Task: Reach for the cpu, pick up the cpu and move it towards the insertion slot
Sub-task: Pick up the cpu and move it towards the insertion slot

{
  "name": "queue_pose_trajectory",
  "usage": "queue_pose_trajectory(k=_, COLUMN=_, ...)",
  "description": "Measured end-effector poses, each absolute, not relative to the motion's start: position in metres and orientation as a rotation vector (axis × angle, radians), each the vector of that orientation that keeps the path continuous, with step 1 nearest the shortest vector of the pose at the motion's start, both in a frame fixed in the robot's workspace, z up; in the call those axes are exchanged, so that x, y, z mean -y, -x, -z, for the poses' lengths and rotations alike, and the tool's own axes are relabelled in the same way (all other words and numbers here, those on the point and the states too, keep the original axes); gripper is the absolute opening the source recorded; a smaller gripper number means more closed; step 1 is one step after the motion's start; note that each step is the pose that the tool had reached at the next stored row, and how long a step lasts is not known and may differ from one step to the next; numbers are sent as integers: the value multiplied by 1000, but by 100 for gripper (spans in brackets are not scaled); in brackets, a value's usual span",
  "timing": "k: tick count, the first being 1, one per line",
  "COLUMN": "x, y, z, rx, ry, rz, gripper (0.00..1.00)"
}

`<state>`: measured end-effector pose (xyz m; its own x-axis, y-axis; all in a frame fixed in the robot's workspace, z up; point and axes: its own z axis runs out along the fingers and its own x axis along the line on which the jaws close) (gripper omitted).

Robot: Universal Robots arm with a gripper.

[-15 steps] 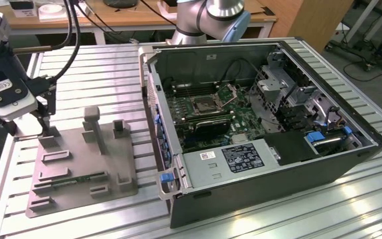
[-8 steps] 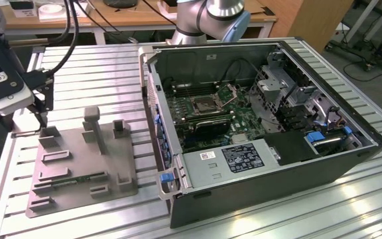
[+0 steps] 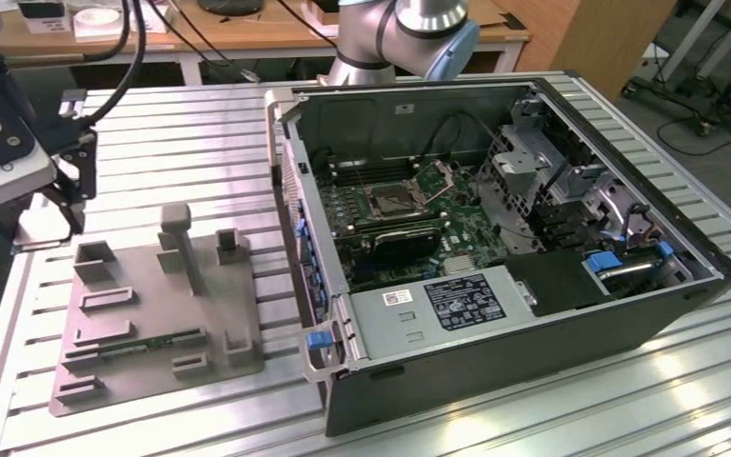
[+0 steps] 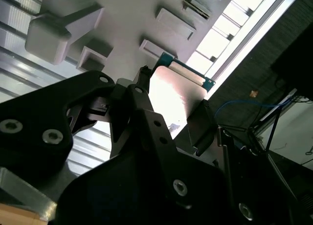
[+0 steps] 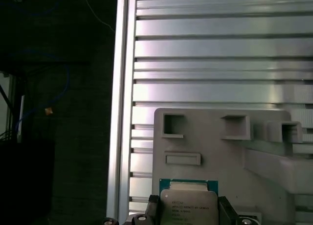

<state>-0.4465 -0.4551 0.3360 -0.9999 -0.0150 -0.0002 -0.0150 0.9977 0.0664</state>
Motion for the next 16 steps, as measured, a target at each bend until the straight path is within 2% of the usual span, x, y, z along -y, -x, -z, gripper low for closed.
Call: queue_pose_trajectory(k=16, x=455, y=447, z=-370, rx=3139, ry=-23, rz=107, gripper=55)
